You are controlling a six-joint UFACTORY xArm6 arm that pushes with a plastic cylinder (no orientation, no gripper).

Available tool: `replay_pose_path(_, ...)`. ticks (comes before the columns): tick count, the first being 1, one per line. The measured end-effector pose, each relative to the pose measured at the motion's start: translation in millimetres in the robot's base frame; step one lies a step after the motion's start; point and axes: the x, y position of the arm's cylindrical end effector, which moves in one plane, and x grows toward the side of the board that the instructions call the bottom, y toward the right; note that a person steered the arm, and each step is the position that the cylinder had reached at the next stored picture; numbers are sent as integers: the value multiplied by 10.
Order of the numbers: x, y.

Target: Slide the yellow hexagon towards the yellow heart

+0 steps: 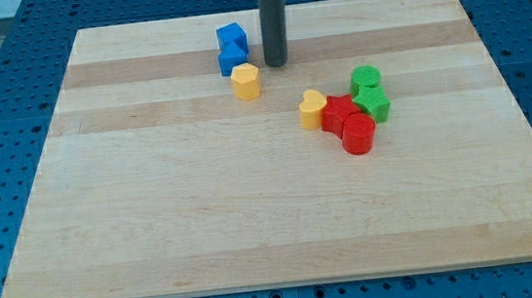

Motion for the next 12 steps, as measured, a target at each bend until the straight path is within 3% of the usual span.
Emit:
replay_pose_path(2, -19, -696)
replay_pose_path(3, 37, -755)
replay_pose_path(4, 185, -714)
replay_pose_path(7, 264, 129)
replay_pose_path(10, 802, 143)
replay_pose_path(12, 868, -89)
